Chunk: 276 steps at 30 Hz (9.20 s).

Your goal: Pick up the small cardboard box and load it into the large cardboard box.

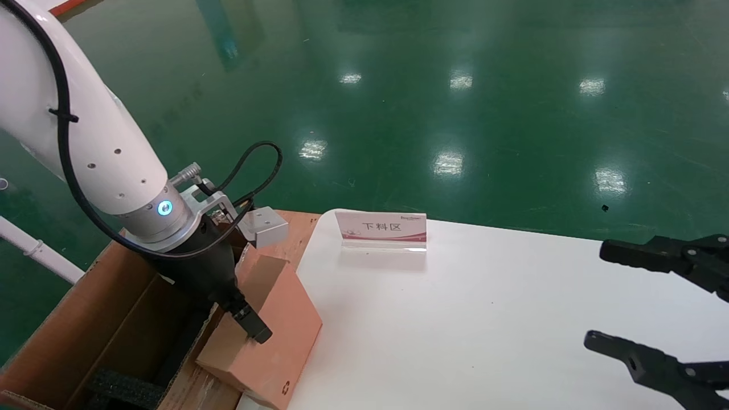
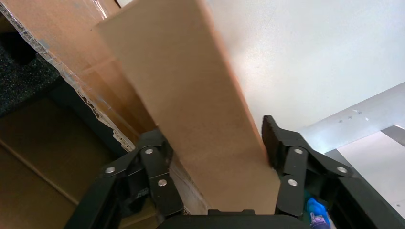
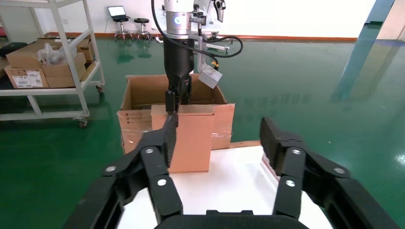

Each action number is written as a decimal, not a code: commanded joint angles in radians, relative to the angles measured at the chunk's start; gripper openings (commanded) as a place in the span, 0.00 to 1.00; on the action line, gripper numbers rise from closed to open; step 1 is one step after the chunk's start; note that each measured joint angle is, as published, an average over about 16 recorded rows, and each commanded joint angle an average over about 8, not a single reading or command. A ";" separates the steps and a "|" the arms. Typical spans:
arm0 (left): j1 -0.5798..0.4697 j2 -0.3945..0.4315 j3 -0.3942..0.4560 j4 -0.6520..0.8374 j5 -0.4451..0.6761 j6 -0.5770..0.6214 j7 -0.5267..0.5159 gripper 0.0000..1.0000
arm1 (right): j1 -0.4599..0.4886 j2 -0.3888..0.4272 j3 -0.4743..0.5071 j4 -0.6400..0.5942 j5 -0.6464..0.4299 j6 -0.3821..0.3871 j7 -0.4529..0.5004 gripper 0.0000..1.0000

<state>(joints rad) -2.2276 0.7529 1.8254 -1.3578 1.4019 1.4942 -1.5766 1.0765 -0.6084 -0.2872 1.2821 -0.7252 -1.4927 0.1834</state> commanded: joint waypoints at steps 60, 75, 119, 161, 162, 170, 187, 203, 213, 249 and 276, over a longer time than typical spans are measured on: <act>-0.784 0.110 0.694 0.280 -0.274 0.150 0.239 0.00 | 0.001 0.001 -0.003 -0.001 0.002 0.001 -0.002 1.00; -0.684 0.004 0.719 0.196 -0.179 0.049 0.154 0.00 | 0.001 0.001 -0.004 -0.001 0.003 0.001 -0.002 1.00; -0.490 -0.118 0.688 0.027 0.102 -0.120 -0.166 0.00 | 0.002 0.003 -0.007 -0.001 0.005 0.002 -0.004 1.00; -0.357 -0.087 0.714 0.071 0.202 -0.224 -0.222 0.00 | 0.002 0.003 -0.009 -0.001 0.006 0.003 -0.005 1.00; -0.354 -0.086 0.714 0.075 0.204 -0.228 -0.222 0.00 | 0.002 0.004 -0.009 -0.001 0.006 0.003 -0.005 1.00; -0.323 -0.080 0.713 0.106 0.202 -0.250 -0.218 0.00 | 0.003 0.004 -0.010 -0.001 0.006 0.004 -0.005 1.00; -0.258 -0.087 0.715 0.157 0.190 -0.293 -0.202 0.00 | 0.003 0.004 -0.011 -0.001 0.007 0.004 -0.006 1.00; -0.200 -0.111 0.718 0.200 0.177 -0.340 -0.186 0.00 | 0.003 0.004 -0.012 -0.001 0.008 0.004 -0.006 1.00; -0.171 -0.123 0.724 0.225 0.167 -0.348 -0.175 0.00 | 0.003 0.005 -0.012 -0.001 0.008 0.005 -0.006 1.00; -0.162 -0.124 0.725 0.232 0.165 -0.350 -0.171 1.00 | 0.003 0.005 -0.012 -0.001 0.008 0.005 -0.006 1.00; -0.362 -0.191 0.499 -0.001 0.013 -0.657 0.202 1.00 | 0.004 0.005 -0.013 -0.002 0.009 0.005 -0.007 1.00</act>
<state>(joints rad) -2.5836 0.5641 2.3303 -1.3591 1.4218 0.8449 -1.3856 1.0800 -0.6033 -0.3006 1.2799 -0.7162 -1.4876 0.1763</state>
